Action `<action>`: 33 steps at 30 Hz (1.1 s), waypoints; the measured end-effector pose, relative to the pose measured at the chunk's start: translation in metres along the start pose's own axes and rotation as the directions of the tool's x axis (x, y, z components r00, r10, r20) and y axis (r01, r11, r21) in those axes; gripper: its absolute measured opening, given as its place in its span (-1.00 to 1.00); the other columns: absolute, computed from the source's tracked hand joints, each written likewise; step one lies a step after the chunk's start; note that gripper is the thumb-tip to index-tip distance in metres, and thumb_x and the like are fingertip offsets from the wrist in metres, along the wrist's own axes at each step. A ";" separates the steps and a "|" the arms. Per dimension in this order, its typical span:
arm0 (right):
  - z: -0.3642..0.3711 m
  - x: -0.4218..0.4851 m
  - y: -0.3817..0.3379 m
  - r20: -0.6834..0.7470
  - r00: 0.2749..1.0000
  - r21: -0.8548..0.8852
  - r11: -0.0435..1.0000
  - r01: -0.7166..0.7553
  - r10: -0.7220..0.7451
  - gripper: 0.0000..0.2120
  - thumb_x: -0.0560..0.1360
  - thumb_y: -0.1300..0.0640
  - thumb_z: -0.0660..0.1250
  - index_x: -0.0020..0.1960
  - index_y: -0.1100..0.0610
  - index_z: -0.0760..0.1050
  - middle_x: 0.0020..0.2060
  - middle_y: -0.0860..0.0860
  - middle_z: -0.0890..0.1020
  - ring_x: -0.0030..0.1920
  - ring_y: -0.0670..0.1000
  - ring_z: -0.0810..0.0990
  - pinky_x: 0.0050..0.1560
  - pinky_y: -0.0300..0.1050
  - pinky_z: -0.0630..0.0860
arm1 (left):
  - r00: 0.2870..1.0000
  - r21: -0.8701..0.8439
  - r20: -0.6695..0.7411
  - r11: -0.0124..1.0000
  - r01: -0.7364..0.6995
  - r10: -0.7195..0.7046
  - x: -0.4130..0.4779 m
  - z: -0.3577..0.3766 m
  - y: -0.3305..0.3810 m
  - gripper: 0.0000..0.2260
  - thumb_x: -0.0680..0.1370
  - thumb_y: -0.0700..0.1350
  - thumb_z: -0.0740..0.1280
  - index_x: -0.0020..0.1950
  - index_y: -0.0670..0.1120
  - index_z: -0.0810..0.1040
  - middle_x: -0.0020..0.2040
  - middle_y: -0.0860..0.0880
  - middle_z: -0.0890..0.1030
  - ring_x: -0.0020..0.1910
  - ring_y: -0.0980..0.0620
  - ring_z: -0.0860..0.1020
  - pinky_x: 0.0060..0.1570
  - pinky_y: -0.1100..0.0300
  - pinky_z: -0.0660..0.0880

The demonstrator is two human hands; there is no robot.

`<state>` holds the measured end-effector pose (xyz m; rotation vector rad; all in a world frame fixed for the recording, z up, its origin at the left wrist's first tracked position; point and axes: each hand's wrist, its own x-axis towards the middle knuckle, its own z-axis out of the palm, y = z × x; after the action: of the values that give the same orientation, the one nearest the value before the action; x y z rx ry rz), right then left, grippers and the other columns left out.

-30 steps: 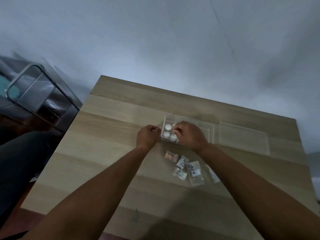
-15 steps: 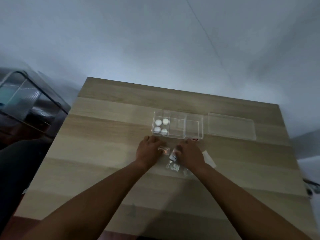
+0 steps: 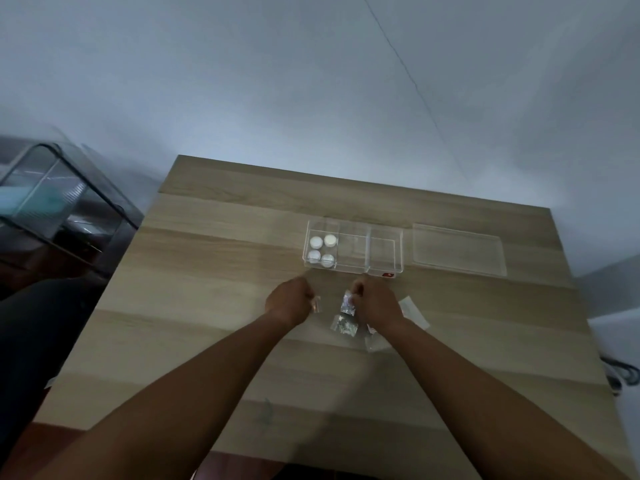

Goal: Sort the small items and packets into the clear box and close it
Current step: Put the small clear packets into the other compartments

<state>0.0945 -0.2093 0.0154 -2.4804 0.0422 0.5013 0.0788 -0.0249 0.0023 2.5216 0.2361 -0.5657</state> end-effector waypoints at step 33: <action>0.019 -0.021 -0.002 0.226 0.967 -0.214 0.963 0.166 -0.117 -0.84 0.35 0.24 0.40 -0.06 0.20 0.56 0.00 0.19 0.63 0.04 0.18 0.58 -0.04 -0.10 0.45 | 0.998 -0.288 0.015 0.956 0.057 -0.055 -0.029 -0.005 -0.024 -0.88 0.47 -0.19 0.40 -0.04 -0.10 0.70 -0.06 -0.11 0.72 -0.14 -0.09 0.68 -0.09 0.03 0.65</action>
<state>0.0687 -0.1991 0.0101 -2.6145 -0.2942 0.7418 0.0476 -0.0034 0.0080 2.2362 0.3621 -0.5206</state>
